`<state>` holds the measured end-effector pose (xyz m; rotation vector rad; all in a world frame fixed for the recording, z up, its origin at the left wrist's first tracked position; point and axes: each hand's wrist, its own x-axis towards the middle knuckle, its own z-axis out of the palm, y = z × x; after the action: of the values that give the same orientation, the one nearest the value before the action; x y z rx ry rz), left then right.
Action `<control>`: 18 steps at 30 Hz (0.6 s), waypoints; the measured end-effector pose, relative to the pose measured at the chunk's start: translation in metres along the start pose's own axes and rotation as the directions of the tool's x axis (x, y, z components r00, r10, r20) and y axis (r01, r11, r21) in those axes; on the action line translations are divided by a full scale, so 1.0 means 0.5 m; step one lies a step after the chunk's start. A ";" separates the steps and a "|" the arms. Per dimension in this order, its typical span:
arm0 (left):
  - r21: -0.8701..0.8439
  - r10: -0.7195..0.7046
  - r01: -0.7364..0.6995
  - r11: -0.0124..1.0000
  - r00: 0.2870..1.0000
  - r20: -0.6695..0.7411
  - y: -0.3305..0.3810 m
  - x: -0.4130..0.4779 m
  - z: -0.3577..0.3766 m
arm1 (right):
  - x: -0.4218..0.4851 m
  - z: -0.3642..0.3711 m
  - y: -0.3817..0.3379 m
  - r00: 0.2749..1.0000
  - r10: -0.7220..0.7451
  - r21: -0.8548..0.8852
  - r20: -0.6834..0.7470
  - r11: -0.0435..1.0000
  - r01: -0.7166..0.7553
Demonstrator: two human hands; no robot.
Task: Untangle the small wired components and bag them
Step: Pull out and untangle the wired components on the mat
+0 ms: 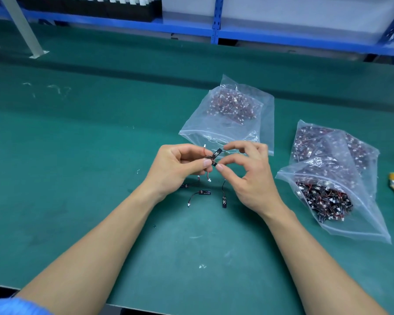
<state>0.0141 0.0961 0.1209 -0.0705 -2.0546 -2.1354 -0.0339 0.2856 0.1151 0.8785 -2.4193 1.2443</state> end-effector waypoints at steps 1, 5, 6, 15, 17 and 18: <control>0.001 -0.003 0.003 1.000 1.000 -0.004 0.000 0.000 0.000 | 0.000 -0.001 0.001 1.000 0.013 0.017 -0.002 1.000 -0.013; -0.012 -0.009 0.009 1.000 1.000 -0.024 0.002 0.000 0.002 | 0.001 -0.009 0.002 0.999 0.050 0.063 -0.015 0.997 -0.049; -0.015 -0.010 0.009 1.000 1.000 -0.028 0.003 0.000 0.002 | 0.001 -0.010 0.002 0.998 0.054 0.065 -0.018 0.997 -0.053; -0.035 -0.011 0.007 0.999 0.993 -0.122 0.002 0.008 -0.010 | 0.005 -0.035 0.015 0.991 0.070 0.080 -0.116 0.995 -0.061; -0.035 -0.005 0.000 0.999 0.989 -0.145 0.002 0.010 -0.016 | 0.005 -0.043 0.020 0.988 0.064 0.072 -0.138 0.996 -0.055; -0.033 -0.003 -0.002 0.999 0.988 -0.154 0.003 0.011 -0.020 | 0.005 -0.046 0.023 0.989 0.049 0.045 -0.141 0.998 -0.043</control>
<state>0.0100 0.0857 0.1226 0.0883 -1.9339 -2.1036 -0.0436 0.3084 0.1227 0.7226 -2.3213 1.3307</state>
